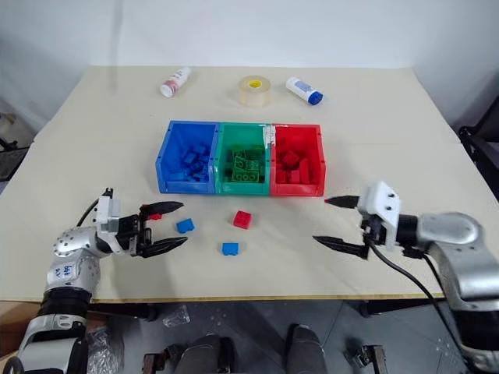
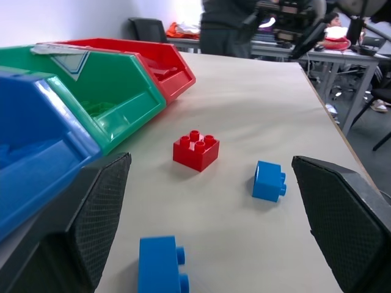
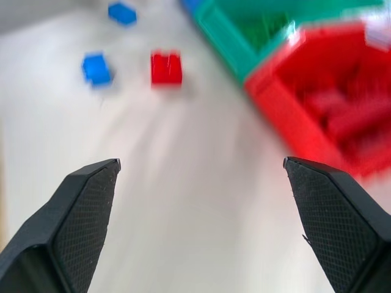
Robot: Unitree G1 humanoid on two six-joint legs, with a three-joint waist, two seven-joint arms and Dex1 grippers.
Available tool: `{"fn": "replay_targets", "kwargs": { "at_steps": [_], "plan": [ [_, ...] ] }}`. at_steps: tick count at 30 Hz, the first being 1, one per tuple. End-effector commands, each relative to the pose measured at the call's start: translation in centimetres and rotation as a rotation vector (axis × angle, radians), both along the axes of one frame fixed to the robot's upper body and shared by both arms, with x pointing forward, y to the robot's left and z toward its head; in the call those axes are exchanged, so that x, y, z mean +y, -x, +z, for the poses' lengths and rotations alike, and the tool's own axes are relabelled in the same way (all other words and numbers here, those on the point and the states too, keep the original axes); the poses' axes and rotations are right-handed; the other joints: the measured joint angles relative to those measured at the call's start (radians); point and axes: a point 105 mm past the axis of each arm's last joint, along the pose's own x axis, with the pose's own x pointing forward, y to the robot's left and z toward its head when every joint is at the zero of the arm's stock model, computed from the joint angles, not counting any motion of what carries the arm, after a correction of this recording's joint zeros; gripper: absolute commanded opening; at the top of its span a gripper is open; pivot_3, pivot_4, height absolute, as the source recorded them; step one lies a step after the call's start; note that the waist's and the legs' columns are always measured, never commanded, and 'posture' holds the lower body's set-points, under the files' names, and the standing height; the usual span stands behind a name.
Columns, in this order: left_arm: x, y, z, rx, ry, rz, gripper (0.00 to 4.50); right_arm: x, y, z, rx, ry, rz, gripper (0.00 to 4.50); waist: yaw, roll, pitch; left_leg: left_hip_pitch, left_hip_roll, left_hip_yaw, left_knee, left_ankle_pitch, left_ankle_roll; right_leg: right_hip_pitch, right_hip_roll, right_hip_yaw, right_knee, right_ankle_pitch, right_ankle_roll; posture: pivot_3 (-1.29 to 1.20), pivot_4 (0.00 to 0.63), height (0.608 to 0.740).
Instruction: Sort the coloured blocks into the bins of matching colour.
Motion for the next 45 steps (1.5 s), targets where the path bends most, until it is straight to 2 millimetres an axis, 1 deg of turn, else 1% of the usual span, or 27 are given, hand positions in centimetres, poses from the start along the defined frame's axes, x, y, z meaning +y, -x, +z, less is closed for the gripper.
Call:
{"fn": "replay_targets", "kwargs": {
  "at_steps": [1, 4, 6, 10, 15, 17, 19, 24, 27, 29, 32, 35, 36, 39, 42, 45],
  "plan": [
    [0.6, 0.0, 0.3, -0.018, -0.005, 0.012, 4.5, -0.6, 1.1, 1.5, -0.035, 0.023, -0.001, 4.48, -0.002, 0.0, 0.0, 0.0, 0.0, 0.0, 0.0, 0.0, 0.0, 0.0, 0.0, 0.0, 0.0, 0.0, 0.0, 0.0, 0.15, 0.74],
    [0.7, -0.1, 0.4, -0.018, -0.005, 0.014, 4.5, -0.3, 1.1, 1.7, -0.036, 0.02, 0.002, 4.48, -0.003, 0.0, 0.0, 0.001, 0.0, 0.0, 0.0, 0.0, 0.0, 0.0, 0.0, 0.0, 0.0, 0.0, 0.0, 0.0, 0.15, 0.74],
    [0.7, -0.2, 0.4, -0.02, -0.006, 0.016, 4.5, 0.4, 0.8, 1.8, -0.037, 0.015, 0.017, 4.48, -0.001, 0.0, 0.0, 0.001, 0.0, 0.0, 0.0, 0.0, 0.0, 0.0, 0.0, 0.0, 0.001, 0.0, 0.0, 0.0, 0.15, 0.74],
    [0.5, -0.1, 0.5, -0.027, -0.003, 0.016, 4.5, 3.1, 0.6, 1.2, -0.01, -0.008, 0.093, 4.48, 0.0, 0.0, 0.0, 0.0, 0.0, 0.0, 0.0, 0.0, 0.0, 0.0, 0.0, 0.0, 0.0, 0.0, 0.0, 0.0, 0.15, 0.74],
    [0.5, 0.8, 0.4, -0.034, -0.003, 0.012, 4.5, 7.2, 0.1, 0.2, 0.025, -0.021, 0.191, 4.48, -0.004, 0.0, 0.0, 0.0, 0.0, 0.0, 0.0, 0.0, 0.0, 0.0, 0.0, 0.0, 0.0, 0.0, 0.0, 0.0, 0.15, 0.74],
    [0.6, 1.3, 0.4, -0.033, -0.008, 0.013, 4.5, 8.3, -0.1, -0.1, 0.032, -0.036, 0.219, 4.48, -0.002, 0.0, 0.0, 0.0, 0.0, 0.0, 0.0, 0.0, 0.0, 0.0, 0.0, 0.0, 0.001, 0.0, 0.0, 0.0, 0.15, 0.74],
    [0.6, 1.7, 0.4, -0.032, -0.013, 0.012, 4.5, 8.7, -0.2, -0.2, 0.037, -0.048, 0.236, 4.48, 0.0, 0.0, 0.0, 0.0, 0.0, 0.0, 0.0, 0.0, 0.0, 0.0, 0.0, 0.0, 0.0, 0.0, 0.0, 0.0, 0.15, 0.74],
    [0.0, 2.8, 0.3, -0.021, -0.055, 0.003, 4.5, 8.7, -0.2, -0.3, 0.033, -0.058, 0.266, 4.48, 0.005, 0.0, 0.0, -0.001, -0.001, -0.001, 0.001, -0.001, 0.001, 0.0, -0.001, -0.001, 0.0, 0.0, 0.0, 0.0, 0.15, 0.74],
    [-0.5, 3.7, 0.8, -0.033, -0.102, 0.059, 4.5, 8.0, 0.0, -0.3, 0.036, -0.062, 0.269, 4.48, 0.001, 0.0, 0.0, 0.0, 0.0, -0.001, 0.001, -0.001, 0.001, 0.0, -0.001, 0.0, -0.001, 0.0, 0.0, 0.0, 0.15, 0.74],
    [-0.4, 4.3, 1.1, -0.034, -0.113, 0.109, 4.5, 7.5, 0.2, -0.2, 0.034, -0.081, 0.285, 4.48, -0.001, 0.0, 0.0, 0.0, 0.0, -0.001, 0.0, -0.001, 0.001, 0.0, -0.001, 0.0, -0.001, 0.0, 0.0, 0.0, 0.15, 0.74],
    [0.3, 5.2, 1.2, -0.012, -0.145, 0.215, 4.5, 6.5, 0.5, -0.2, 0.041, -0.101, 0.31, 4.48, -0.002, 0.0, 0.0, 0.0, 0.0, 0.0, 0.0, -0.001, 0.001, 0.0, -0.001, 0.0, -0.001, 0.0, 0.0, 0.0, 0.15, 0.74],
    [1.7, 5.5, 0.7, 0.018, -0.239, 0.381, 4.5, 5.7, 0.2, 0.1, 0.04, -0.138, 0.315, 4.48, -0.001, 0.0, 0.0, 0.0, 0.0, 0.0, 0.0, -0.001, 0.001, 0.0, -0.001, 0.0, -0.001, 0.0, 0.0, 0.0, 0.15, 0.74],
    [1.9, 5.6, 0.6, 0.027, -0.257, 0.413, 4.5, 5.5, 0.2, 0.2, 0.037, -0.148, 0.321, 4.48, -0.001, 0.0, 0.0, 0.001, 0.0, 0.0, 0.0, -0.001, 0.001, 0.001, -0.001, 0.0, -0.001, 0.0, 0.0, 0.0, 0.15, 0.74],
    [2.9, 6.8, 0.6, 0.052, -0.273, 0.516, 4.5, 4.9, 0.0, 0.4, 0.044, -0.185, 0.34, 4.48, 0.0, 0.0, 0.0, 0.001, 0.0, 0.0, 0.0, -0.002, 0.002, 0.001, -0.001, 0.0, -0.001, 0.0, 0.0, 0.0, 0.15, 0.74],
    [3.2, 8.0, 0.4, 0.072, -0.288, 0.556, 4.5, 4.2, -0.3, 0.2, 0.05, -0.201, 0.35, 4.48, 0.001, 0.0, 0.0, 0.001, 0.0, 0.0, 0.0, -0.002, 0.002, 0.001, -0.001, 0.0, -0.001, 0.0, 0.0, 0.0, 0.15, 0.74],
    [2.8, 8.6, 0.2, 0.076, -0.303, 0.552, 4.5, 3.9, -0.4, 0.0, 0.06, -0.208, 0.36, 4.48, 0.002, 0.0, 0.0, 0.001, 0.0, 0.0, 0.0, -0.002, 0.002, 0.001, -0.001, 0.0, -0.001, 0.0, 0.0, 0.0, 0.15, 0.74]
  ]
}}
